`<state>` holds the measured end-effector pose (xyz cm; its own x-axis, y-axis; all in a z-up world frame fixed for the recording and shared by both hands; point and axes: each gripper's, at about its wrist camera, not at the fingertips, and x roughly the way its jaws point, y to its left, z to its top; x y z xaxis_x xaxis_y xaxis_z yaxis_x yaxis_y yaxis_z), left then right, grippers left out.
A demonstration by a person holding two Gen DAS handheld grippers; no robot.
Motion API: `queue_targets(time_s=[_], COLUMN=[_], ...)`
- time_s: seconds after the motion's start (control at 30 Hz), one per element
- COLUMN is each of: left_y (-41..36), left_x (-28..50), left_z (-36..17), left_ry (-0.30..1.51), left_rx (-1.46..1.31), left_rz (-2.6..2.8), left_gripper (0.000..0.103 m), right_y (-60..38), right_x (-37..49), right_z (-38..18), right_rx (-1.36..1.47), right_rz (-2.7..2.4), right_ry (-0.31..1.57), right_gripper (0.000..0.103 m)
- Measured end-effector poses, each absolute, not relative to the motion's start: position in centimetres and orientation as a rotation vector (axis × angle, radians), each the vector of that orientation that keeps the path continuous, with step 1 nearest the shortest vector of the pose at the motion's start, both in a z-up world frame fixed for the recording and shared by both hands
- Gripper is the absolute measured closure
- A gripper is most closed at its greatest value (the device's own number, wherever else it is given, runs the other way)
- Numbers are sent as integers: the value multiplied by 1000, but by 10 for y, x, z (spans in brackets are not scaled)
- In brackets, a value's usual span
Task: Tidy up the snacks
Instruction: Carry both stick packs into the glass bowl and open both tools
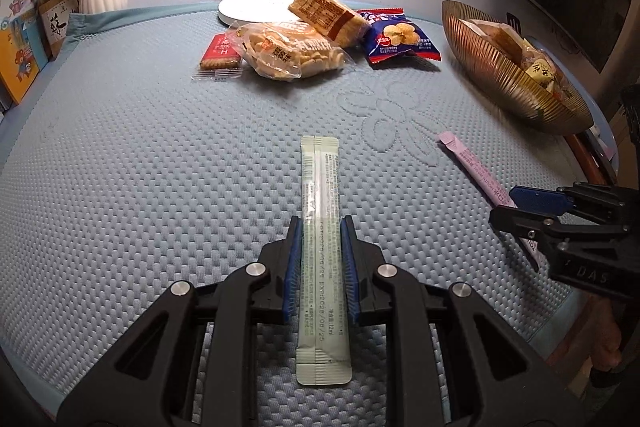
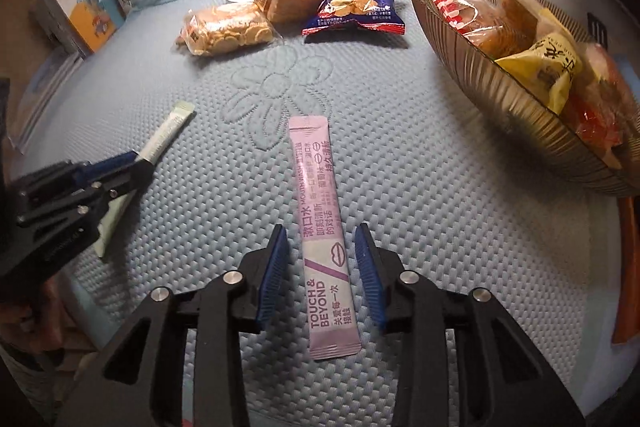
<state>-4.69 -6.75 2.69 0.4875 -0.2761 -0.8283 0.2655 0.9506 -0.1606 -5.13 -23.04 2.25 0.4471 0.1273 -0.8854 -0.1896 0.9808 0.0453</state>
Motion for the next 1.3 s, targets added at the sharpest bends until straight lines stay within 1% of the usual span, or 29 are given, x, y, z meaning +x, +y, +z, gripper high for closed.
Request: queue_targets(time_s=[0.1,0.17,0.27,0.37,0.43,0.6,0.8,0.93,1.1,1.17,1.2,1.23,1.27,1.3], left_y=[-70,-71,-73,-83,-89,-125,-192,-237,-275,-289,-294,-298,-298,-296], left_x=[-50,-52,-55,-56,-56,-41,1,32,63,73,78,82,85,87], left_z=[27,27,32,43,57,100,146,159,166,164,162,159,157,155], left_ry=[1001,996,985,965,941,856,763,751,752,751,756,765,769,768], left_rx=[-8,-14,-28,-30,-77,-55,9,12,-18,-20,-23,-23,-28,-38], left_rz=[-333,-335,-353,-380,-451,-540,-639,-698,-748,-751,-755,-753,-734,-720], left_gripper=[85,85,85,85,85,85,85,85,85,84,79,58,46,41], right_y=[-225,-230,-244,-261,-274,-317,-385,-424,-450,-455,-458,-461,-463,-463], right_x=[-60,-64,-70,-75,-76,-75,-38,-1,36,48,51,52,50,47], right_z=[23,25,32,48,63,115,159,169,165,158,154,150,148,147], right_rx=[-115,-81,49,130,179,246,323,375,453,467,488,514,528,527], right_rz=[201,229,309,331,343,293,117,24,4,-46,-51,-44,-40,-41], right_ry=[1062,1066,1073,1043,1011,877,758,737,768,792,810,819,819,818], right_gripper=[83,83,83,83,83,83,83,83,83,79,72,68,68,68])
